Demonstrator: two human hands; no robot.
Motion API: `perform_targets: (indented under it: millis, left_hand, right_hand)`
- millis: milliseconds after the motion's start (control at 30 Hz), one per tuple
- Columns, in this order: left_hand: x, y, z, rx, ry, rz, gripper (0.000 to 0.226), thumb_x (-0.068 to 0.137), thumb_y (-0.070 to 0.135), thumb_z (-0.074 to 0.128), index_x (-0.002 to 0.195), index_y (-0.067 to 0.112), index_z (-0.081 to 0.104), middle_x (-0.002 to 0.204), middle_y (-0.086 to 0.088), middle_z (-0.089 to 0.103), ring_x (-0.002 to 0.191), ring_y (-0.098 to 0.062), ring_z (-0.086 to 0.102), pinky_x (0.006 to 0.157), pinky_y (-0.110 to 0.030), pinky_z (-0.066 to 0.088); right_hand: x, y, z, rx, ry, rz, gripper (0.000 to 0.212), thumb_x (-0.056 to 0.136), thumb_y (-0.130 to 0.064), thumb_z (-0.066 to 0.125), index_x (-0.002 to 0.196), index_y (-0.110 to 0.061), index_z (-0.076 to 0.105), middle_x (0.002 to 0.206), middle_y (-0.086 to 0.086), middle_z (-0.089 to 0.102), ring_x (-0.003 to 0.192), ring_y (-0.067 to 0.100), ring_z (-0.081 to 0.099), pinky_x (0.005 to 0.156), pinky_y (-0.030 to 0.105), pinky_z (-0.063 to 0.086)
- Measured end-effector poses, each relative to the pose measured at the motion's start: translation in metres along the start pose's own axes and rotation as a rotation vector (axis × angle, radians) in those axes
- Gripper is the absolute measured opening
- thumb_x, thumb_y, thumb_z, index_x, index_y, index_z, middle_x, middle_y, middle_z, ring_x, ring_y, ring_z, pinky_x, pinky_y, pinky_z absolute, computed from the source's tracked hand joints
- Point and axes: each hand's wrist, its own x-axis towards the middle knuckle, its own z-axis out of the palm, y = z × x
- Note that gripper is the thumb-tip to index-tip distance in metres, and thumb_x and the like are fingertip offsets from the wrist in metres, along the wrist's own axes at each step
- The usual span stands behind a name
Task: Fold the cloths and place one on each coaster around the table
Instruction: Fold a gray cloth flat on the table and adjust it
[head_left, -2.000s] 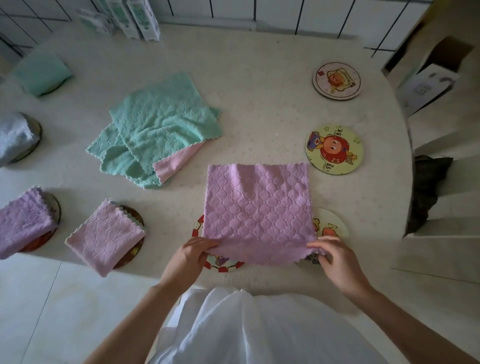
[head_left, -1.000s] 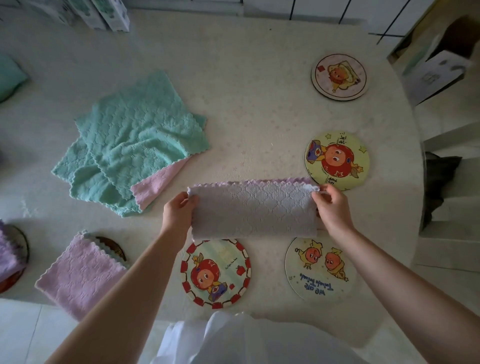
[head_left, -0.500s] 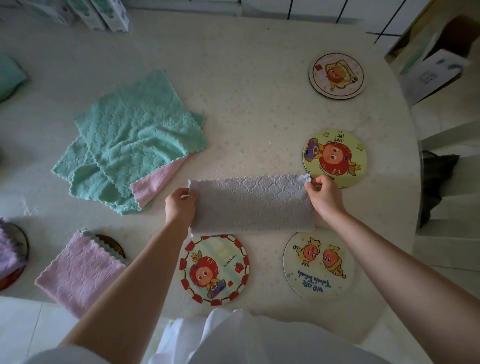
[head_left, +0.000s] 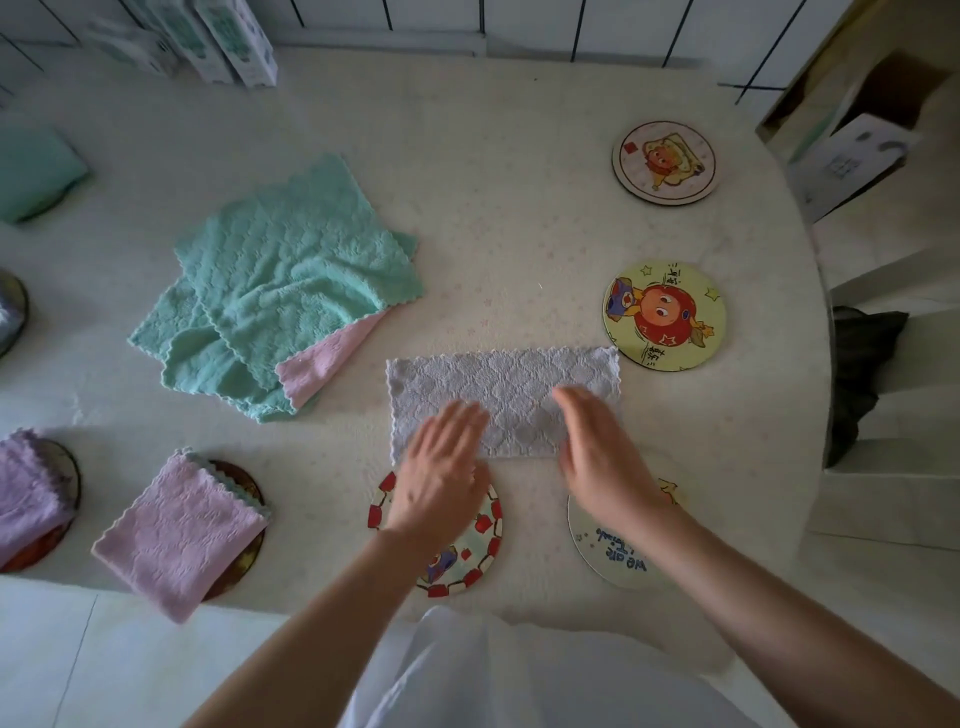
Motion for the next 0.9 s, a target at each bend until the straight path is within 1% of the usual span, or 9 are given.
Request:
perform_targets:
  millis: [67,133,267,367,433,533,600,700,900]
  left_hand:
    - [-0.011,0.01,0.014,0.065,-0.116,0.117,0.066,0.09,0.028,0.049,0.149,0.014,0.023,0.157,-0.002,0.017,0.147,-0.018,0.006,0.119,-0.043,0.012]
    - [-0.018,0.011,0.023,0.105,-0.174,0.116,0.068,0.09,0.033,0.044,0.151,0.014,0.019,0.159,-0.001,0.013,0.147,-0.016,0.0,0.119,-0.043,0.012]
    - [-0.029,-0.001,0.027,0.201,-0.223,0.065,0.068,0.092,0.044,0.034,0.15,0.011,0.021,0.158,-0.003,0.015,0.146,-0.021,0.006,0.118,-0.047,0.017]
    - [-0.04,-0.018,0.025,0.243,-0.231,0.046,0.072,0.091,0.048,0.033,0.151,0.013,0.015,0.159,-0.002,0.01,0.147,-0.022,0.005,0.118,-0.046,0.014]
    - [-0.048,-0.029,0.02,0.249,-0.202,0.046,0.071,0.09,0.047,0.035,0.15,0.012,0.018,0.158,-0.003,0.014,0.146,-0.021,0.01,0.118,-0.045,0.013]
    - [-0.061,-0.048,0.012,0.241,-0.19,0.015,0.07,0.091,0.046,0.035,0.15,0.011,0.02,0.158,-0.003,0.016,0.146,-0.02,0.012,0.117,-0.043,0.012]
    - [-0.069,-0.058,0.008,0.249,-0.198,-0.005,0.072,0.091,0.048,0.036,0.15,0.011,0.017,0.158,-0.004,0.014,0.146,-0.019,0.01,0.118,-0.045,0.015]
    - [-0.072,-0.065,0.005,0.248,-0.187,-0.006,0.071,0.091,0.048,0.035,0.15,0.011,0.019,0.158,-0.005,0.017,0.146,-0.018,0.011,0.117,-0.045,0.017]
    - [-0.066,-0.064,0.003,0.199,-0.159,-0.007,0.063,0.094,0.042,0.035,0.148,0.012,0.027,0.155,-0.005,0.025,0.144,-0.019,0.02,0.115,-0.045,0.026]
  right_hand:
    - [-0.016,-0.01,0.018,-0.112,-0.118,-0.119,0.065,0.08,0.011,0.04,0.143,-0.002,0.029,0.147,0.014,0.035,0.139,0.027,0.03,0.115,0.038,0.027]
    - [-0.024,-0.007,0.033,-0.228,-0.187,-0.144,0.075,0.074,0.016,0.045,0.145,-0.002,0.026,0.151,0.015,0.03,0.141,0.029,0.026,0.114,0.042,0.027]
    - [-0.03,0.008,0.034,-0.39,-0.217,-0.109,0.083,0.059,0.021,0.062,0.137,-0.001,0.043,0.143,0.016,0.043,0.133,0.035,0.039,0.109,0.043,0.029]
    - [-0.04,0.024,0.02,-0.431,-0.253,-0.128,0.089,0.058,0.022,0.061,0.141,-0.003,0.038,0.146,0.014,0.037,0.136,0.033,0.034,0.112,0.042,0.024]
    - [-0.045,0.034,0.012,-0.46,-0.254,-0.133,0.088,0.057,0.021,0.061,0.139,-0.003,0.04,0.144,0.013,0.041,0.133,0.032,0.038,0.111,0.042,0.028]
    - [-0.049,0.044,0.005,-0.442,-0.273,-0.118,0.084,0.056,0.021,0.062,0.135,-0.002,0.046,0.138,0.013,0.047,0.127,0.033,0.045,0.102,0.043,0.044]
    - [-0.047,0.045,0.0,-0.444,-0.279,-0.127,0.082,0.053,0.02,0.066,0.131,-0.002,0.05,0.133,0.013,0.051,0.12,0.033,0.051,0.096,0.042,0.049]
    - [-0.041,0.04,-0.005,-0.477,-0.293,-0.146,0.073,0.053,0.014,0.07,0.123,-0.002,0.055,0.121,0.012,0.056,0.108,0.031,0.055,0.089,0.041,0.051]
    - [-0.022,0.032,-0.004,-0.588,-0.356,-0.117,0.07,0.04,0.01,0.072,0.105,-0.006,0.052,0.101,0.012,0.051,0.085,0.029,0.05,0.076,0.041,0.051]
